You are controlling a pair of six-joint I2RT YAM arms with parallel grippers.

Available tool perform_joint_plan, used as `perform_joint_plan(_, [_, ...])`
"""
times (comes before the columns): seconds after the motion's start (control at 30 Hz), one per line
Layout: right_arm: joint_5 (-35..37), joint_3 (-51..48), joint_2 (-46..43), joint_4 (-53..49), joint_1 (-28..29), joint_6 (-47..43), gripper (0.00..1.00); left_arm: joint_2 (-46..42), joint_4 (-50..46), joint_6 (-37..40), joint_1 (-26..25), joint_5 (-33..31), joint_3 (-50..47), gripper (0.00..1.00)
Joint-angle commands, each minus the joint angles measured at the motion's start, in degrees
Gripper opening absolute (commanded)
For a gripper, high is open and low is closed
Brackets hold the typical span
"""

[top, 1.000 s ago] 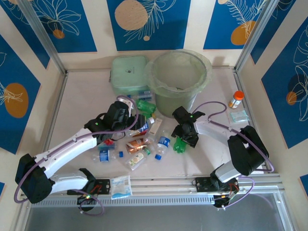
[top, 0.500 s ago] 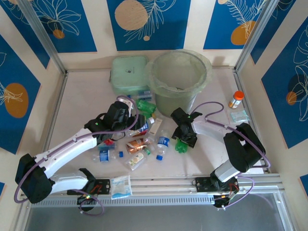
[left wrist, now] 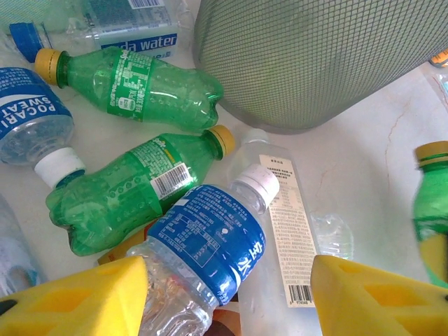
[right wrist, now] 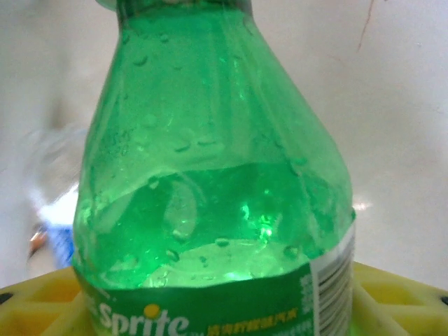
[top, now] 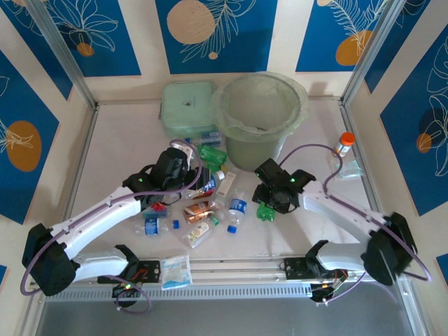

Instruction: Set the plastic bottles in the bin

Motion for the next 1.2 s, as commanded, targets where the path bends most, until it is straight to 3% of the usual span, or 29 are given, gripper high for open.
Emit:
perform_joint_plan(0.0, [0.24, 3.31, -7.19, -5.33, 3.17, -5.21, 0.63, -0.56, -1.32, 1.61, -0.32, -1.75, 1.39, 0.64])
perform_joint_plan(0.17, [-1.27, 11.84, -13.85, -8.59, 5.64, -10.83, 0.62, -0.62, -1.62, 1.11, -0.30, -1.07, 1.05, 0.64])
perform_joint_plan(0.3, [-2.30, 22.03, -12.50, -8.55, 4.50, -15.02, 0.62, -2.00, -1.89, 0.82, -0.36, -1.96, 0.18, 0.64])
perform_joint_plan(0.43, [-4.96, 33.54, -6.05, -7.99, -0.13, -18.96, 0.61, -2.54, -2.40, 0.69, -0.29, -2.58, -0.83, 0.64])
perform_joint_plan(0.63, [-12.72, 49.07, 5.71, -6.60, -11.54, -22.92, 0.61, -3.00, -2.56, 0.55, -0.36, -2.20, -1.60, 0.64])
perform_joint_plan(0.9, [-16.62, 64.08, 19.30, -4.33, -19.10, -25.38, 0.61, -2.50, -3.68, 1.09, -0.28, -3.28, -1.67, 0.64])
perform_joint_plan(1.17, [-17.61, 78.13, 32.95, -9.05, -23.77, -26.74, 0.61, -0.16, -3.99, 1.25, -0.31, -2.79, -0.51, 0.64])
